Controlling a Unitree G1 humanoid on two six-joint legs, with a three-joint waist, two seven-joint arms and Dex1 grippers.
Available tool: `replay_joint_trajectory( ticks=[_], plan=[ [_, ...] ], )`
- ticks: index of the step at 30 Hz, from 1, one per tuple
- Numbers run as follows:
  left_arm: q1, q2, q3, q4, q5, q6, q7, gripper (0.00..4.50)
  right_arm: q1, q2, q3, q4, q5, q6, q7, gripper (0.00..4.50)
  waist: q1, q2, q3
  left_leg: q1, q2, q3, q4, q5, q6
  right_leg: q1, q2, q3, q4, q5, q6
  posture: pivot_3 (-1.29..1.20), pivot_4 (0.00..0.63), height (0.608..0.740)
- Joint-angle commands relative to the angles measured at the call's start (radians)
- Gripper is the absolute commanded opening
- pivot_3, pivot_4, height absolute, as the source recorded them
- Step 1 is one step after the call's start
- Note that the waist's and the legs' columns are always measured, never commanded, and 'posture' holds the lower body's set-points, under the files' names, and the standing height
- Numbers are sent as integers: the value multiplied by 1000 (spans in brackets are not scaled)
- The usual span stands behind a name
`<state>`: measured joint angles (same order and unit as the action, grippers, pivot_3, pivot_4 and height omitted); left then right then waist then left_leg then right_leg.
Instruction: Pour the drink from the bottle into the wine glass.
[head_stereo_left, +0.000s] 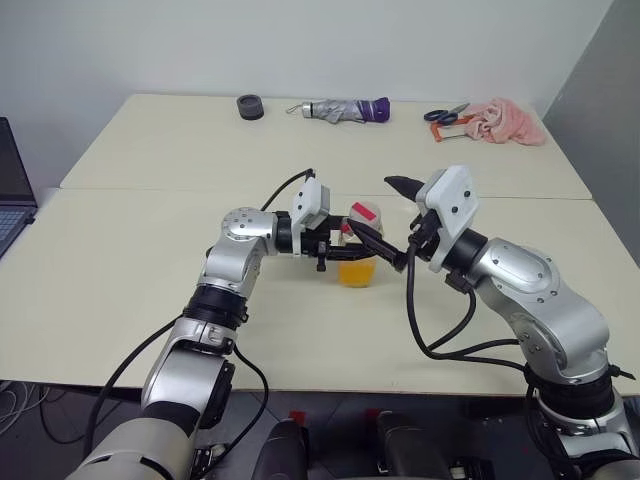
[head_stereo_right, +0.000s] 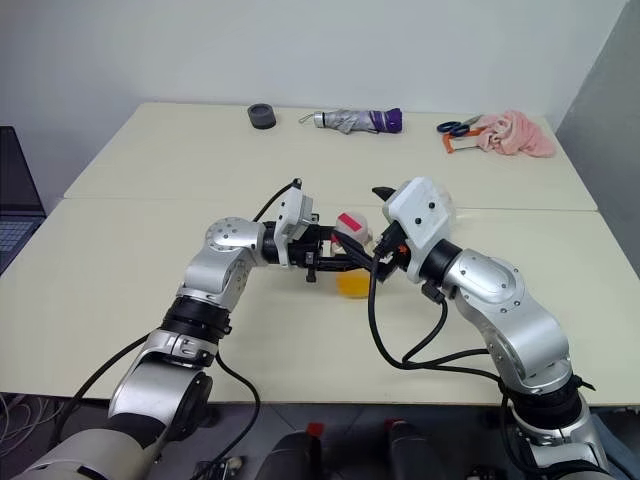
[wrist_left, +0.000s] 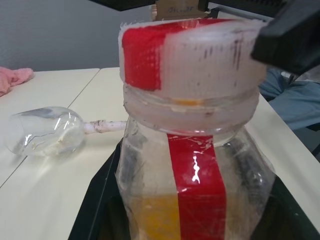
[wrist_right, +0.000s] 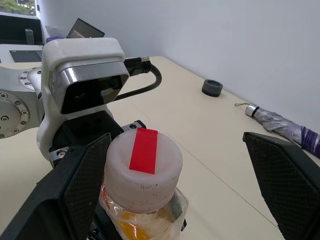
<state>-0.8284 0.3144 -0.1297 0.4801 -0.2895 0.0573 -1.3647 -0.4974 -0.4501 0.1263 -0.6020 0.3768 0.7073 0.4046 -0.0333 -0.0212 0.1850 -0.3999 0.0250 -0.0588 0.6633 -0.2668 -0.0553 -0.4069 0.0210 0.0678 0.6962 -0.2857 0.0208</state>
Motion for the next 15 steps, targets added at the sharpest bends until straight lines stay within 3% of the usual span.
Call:
replay_joint_trajectory(
  ticks=[1, 15],
  plan=[
    [-24, 3, 8, -24, -8, -17, -4, 1797, -6, 0, -48, -18, 8, -3, -3, 4500, 0, 0, 0, 0, 0, 0, 0, 0, 0, 0, 0, 0, 0, 0, 0, 0, 150, 740],
    [-22, 8, 10, -26, -6, -16, -6, 1797, 26, -24, -65, -24, 12, 5, 27, 4500, 0, 0, 0, 0, 0, 0, 0, 0, 0, 0, 0, 0, 0, 0, 0, 0, 150, 740]
  ],
)
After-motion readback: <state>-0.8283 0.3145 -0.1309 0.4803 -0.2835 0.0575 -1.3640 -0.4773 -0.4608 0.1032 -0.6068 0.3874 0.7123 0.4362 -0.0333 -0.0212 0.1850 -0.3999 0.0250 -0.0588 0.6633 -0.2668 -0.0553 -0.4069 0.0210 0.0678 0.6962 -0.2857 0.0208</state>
